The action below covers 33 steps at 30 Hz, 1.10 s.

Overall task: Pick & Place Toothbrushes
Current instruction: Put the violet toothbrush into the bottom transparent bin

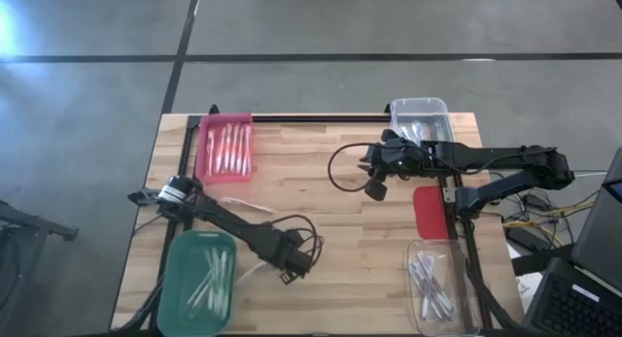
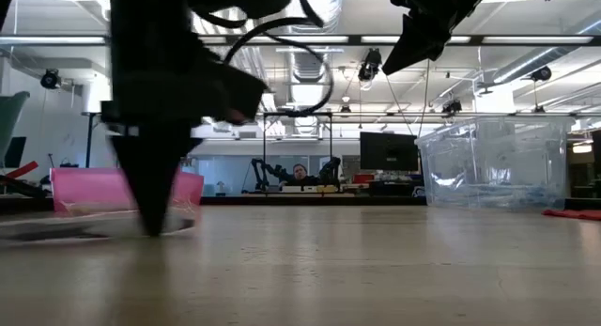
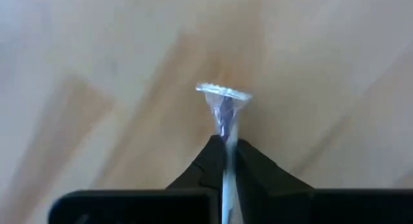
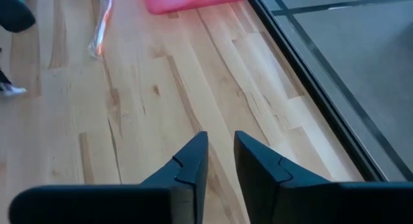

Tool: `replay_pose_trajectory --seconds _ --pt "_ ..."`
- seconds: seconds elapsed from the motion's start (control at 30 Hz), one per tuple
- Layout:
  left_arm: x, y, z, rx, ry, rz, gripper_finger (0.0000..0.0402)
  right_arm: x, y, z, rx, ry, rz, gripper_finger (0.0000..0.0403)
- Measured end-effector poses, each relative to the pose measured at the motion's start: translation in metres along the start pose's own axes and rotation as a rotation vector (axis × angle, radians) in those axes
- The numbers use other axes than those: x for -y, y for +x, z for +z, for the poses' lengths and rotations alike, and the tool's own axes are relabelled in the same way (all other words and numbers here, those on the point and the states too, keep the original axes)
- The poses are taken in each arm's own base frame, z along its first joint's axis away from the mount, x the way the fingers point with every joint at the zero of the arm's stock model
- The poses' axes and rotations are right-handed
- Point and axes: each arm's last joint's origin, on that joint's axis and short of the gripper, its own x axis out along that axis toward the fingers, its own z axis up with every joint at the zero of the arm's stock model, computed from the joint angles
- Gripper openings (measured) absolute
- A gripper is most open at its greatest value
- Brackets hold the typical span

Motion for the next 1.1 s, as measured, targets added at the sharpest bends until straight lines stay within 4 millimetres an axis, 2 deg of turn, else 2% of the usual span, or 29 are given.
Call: replay_pose_trajectory --seconds 0.13,0.37,0.47,0.67,0.83,0.97,1.1 --pt "0.001 -0.013 0.012 0.106 0.057 -0.012 0.0021 0.000 0.000 0.000 -0.002 0.000 0.000 0.0055" --pt "0.022 -0.055 0.036 0.340 0.254 -0.099 0.0029 0.001 -0.001 -0.010 -0.100 -0.004 -0.011 0.0035" --pt "0.028 -0.077 0.043 0.496 0.368 -0.033 0.0021 0.003 -0.004 -0.018 -0.178 0.037 -0.025 0.0029" --pt "0.045 -0.109 0.038 0.778 0.649 0.232 0.0020 0.003 -0.010 -0.027 -0.260 0.114 -0.028 0.0030" --pt "0.059 -0.117 0.024 0.916 0.948 0.595 0.0020 0.003 -0.017 -0.028 -0.267 0.173 0.034 0.0039" --pt "0.064 -0.113 0.024 0.912 1.157 0.857 0.0020 0.002 -0.023 -0.025 -0.245 0.243 0.120 0.0047" --pt "0.059 -0.096 0.033 0.748 1.482 1.109 0.0020 -0.001 -0.029 -0.017 -0.179 0.316 0.241 0.0055"
